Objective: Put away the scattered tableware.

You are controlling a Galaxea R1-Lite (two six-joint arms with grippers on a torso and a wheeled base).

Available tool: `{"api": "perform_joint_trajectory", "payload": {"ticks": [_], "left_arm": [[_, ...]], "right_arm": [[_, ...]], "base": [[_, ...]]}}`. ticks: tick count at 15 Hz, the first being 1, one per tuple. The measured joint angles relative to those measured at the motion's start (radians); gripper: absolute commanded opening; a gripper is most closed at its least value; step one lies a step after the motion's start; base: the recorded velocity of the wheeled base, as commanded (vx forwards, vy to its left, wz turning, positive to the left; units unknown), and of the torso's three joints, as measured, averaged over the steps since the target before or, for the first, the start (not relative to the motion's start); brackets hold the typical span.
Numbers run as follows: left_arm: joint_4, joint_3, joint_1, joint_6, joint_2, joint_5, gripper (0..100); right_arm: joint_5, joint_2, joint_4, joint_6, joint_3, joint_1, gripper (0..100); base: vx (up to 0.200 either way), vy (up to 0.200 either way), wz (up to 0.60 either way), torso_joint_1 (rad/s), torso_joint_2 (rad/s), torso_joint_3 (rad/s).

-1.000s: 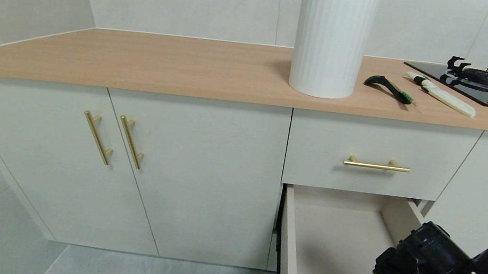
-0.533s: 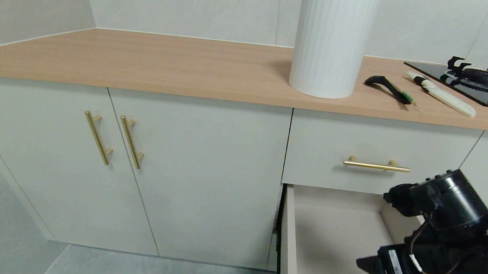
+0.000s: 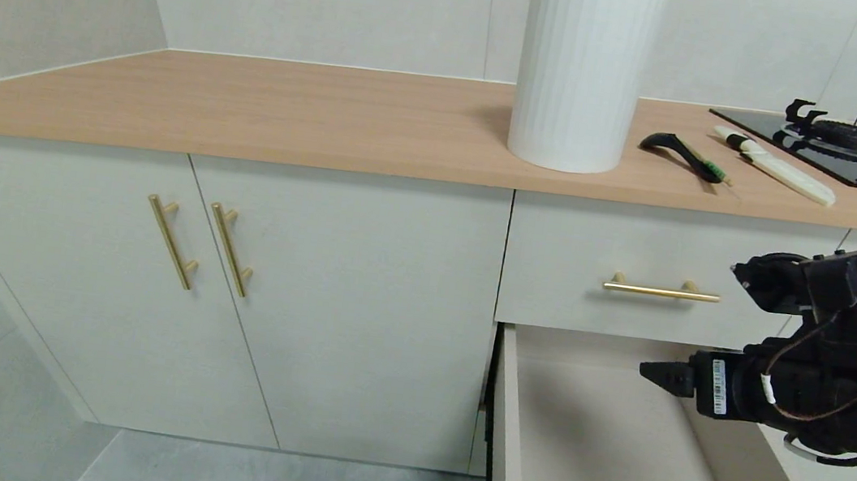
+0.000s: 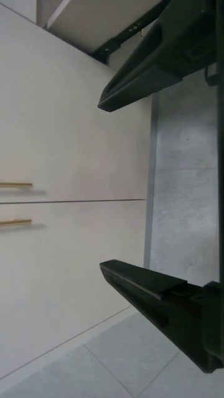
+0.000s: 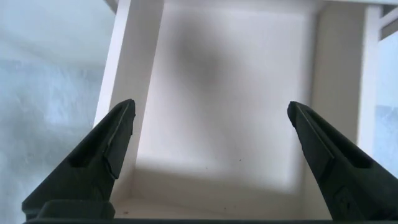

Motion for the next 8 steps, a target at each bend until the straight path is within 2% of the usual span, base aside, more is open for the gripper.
{"api": "perform_joint_trajectory", "payload": {"ticks": [4, 8], "left_arm": [[0.0, 0.0, 0.0, 0.0, 0.0, 0.0, 100], [0.0, 0.0, 0.0, 0.0, 0.0, 0.0, 100]], "right_arm": [[-0.001, -0.024, 0.0, -0.003, 0.001, -0.004, 100], [-0.002, -0.034, 0.0, -0.007, 0.004, -0.005, 100]], "base": [[0.0, 0.0, 0.0, 0.007, -0.03, -0.024], [0.0, 0.0, 0.0, 0.085, -0.27, -0.281]]}}
